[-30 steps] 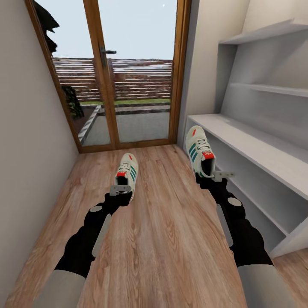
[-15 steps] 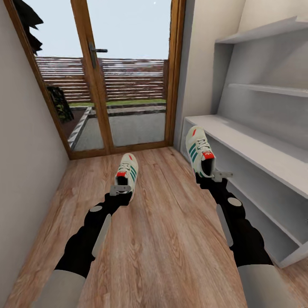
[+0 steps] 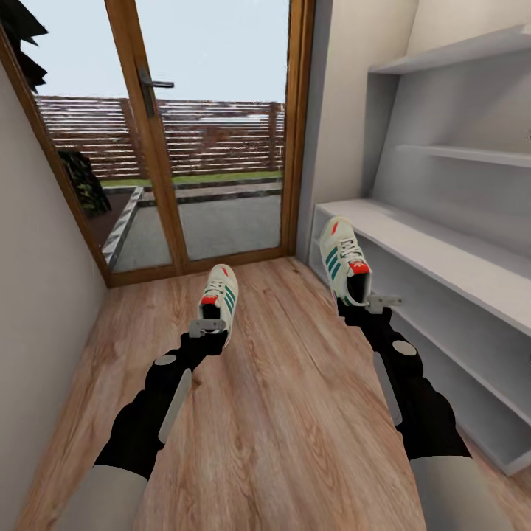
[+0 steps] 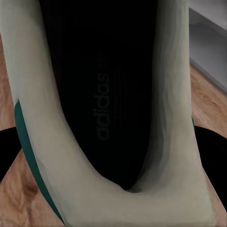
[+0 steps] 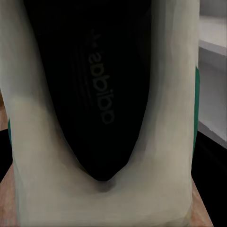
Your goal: Pick up the two gym shoes and the two sandals from the corridor floor and place them onto the hallstand (shoe rack) in the corridor, making sure they are on the rack and not on the floor. Arrange them so the two gym shoes are next to each other and the two sandals are next to each other.
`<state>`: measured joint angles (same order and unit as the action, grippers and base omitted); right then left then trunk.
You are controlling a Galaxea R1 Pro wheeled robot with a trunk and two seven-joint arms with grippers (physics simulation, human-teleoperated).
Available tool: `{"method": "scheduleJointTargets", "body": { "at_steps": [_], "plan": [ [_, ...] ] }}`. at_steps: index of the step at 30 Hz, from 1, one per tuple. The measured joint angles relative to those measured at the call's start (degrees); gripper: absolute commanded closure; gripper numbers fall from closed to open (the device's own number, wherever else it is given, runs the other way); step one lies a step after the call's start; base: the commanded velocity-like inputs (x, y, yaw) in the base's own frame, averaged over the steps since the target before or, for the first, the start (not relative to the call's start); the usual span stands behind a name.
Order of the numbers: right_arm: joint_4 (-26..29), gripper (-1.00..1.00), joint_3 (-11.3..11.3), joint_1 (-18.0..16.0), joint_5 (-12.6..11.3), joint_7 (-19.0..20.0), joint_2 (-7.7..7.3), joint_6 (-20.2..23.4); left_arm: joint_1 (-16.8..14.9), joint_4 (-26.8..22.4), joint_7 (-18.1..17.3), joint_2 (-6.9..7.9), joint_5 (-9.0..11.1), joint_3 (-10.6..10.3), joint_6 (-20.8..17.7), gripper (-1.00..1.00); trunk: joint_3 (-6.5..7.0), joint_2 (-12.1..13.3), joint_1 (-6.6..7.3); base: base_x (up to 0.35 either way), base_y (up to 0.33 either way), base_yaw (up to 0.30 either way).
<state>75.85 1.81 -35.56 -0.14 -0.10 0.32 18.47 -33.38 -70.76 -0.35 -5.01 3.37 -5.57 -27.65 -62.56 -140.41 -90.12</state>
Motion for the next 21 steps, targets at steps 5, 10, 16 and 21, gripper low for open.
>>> {"method": "scheduleJointTargets", "body": {
  "at_steps": [5,10,16,21],
  "plan": [
    [0.0,1.0,0.0,0.0,0.0,0.0,0.0,0.0,0.0,0.0,0.0,0.0,0.0,0.0,0.0,1.0,0.0,0.0,0.0,0.245,0.248,-0.24],
    [0.0,1.0,0.0,0.0,0.0,0.0,0.0,0.0,0.0,0.0,0.0,0.0,0.0,0.0,0.0,1.0,0.0,0.0,-0.01,0.186,0.161,-0.254],
    [0.0,1.0,0.0,0.0,0.0,0.0,0.0,0.0,0.0,0.0,0.0,0.0,0.0,0.0,0.0,1.0,0.0,0.0,-0.02,0.026,0.021,-0.255],
    [0.0,1.0,0.0,0.0,0.0,0.0,0.0,0.0,0.0,0.0,0.0,0.0,0.0,0.0,0.0,1.0,0.0,0.0,-0.03,0.001,0.001,-0.255]
  ]
}}
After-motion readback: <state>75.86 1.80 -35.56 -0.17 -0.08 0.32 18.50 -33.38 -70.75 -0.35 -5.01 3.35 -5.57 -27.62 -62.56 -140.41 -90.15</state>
